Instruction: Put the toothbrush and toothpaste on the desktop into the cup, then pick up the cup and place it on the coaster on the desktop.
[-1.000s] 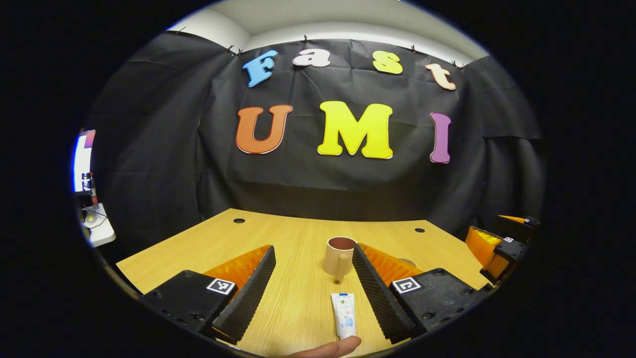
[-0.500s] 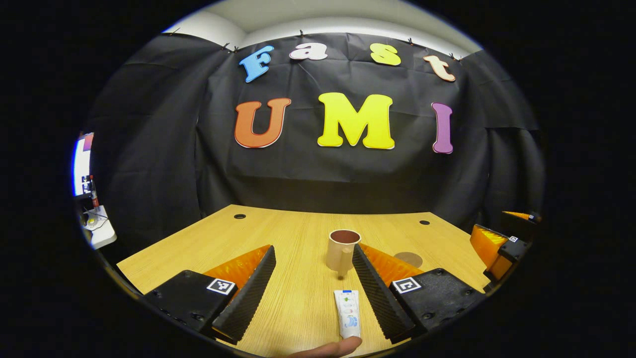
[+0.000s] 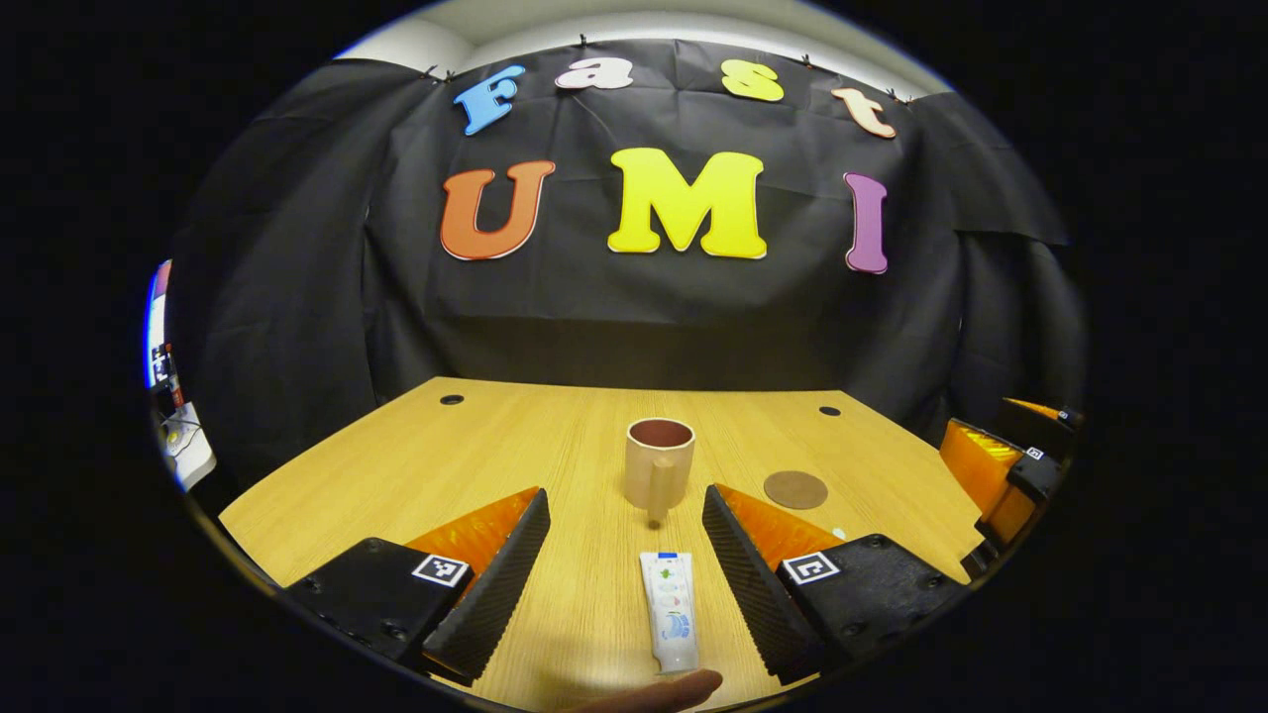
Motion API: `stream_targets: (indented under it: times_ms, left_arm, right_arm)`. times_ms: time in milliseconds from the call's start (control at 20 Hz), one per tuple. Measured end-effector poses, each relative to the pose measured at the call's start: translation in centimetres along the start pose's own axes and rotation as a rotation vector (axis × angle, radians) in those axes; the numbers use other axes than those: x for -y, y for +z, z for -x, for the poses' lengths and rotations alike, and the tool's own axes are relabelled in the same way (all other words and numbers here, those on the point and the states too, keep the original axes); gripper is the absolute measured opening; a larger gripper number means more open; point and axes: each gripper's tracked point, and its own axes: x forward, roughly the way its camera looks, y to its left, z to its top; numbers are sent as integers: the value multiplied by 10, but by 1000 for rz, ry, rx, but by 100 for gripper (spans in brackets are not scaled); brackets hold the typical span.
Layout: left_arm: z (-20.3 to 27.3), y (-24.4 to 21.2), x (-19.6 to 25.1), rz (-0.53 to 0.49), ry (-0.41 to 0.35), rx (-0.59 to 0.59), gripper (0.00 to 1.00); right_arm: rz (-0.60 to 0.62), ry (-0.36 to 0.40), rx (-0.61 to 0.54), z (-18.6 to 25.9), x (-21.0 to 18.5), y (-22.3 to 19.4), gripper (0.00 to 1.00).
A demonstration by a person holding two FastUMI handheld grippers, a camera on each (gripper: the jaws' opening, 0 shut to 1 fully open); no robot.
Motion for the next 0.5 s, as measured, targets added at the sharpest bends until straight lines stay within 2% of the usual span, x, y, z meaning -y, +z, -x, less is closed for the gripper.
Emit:
stream_targets:
  times_ms: [150,300,500]
  left_arm:
    - [-5,-24,13,3,-20,-77,99]
    - [-11,-44,15,-20,-5,-134,99]
    - [-16,-72,28,1,-16,-220,99]
  right_arm:
    - [5,-4,-16,-2,5,-9,96]
    - [19,-4,-24,-2,11,-17,95]
    - [32,-17,-32,-2,21,-27,96]
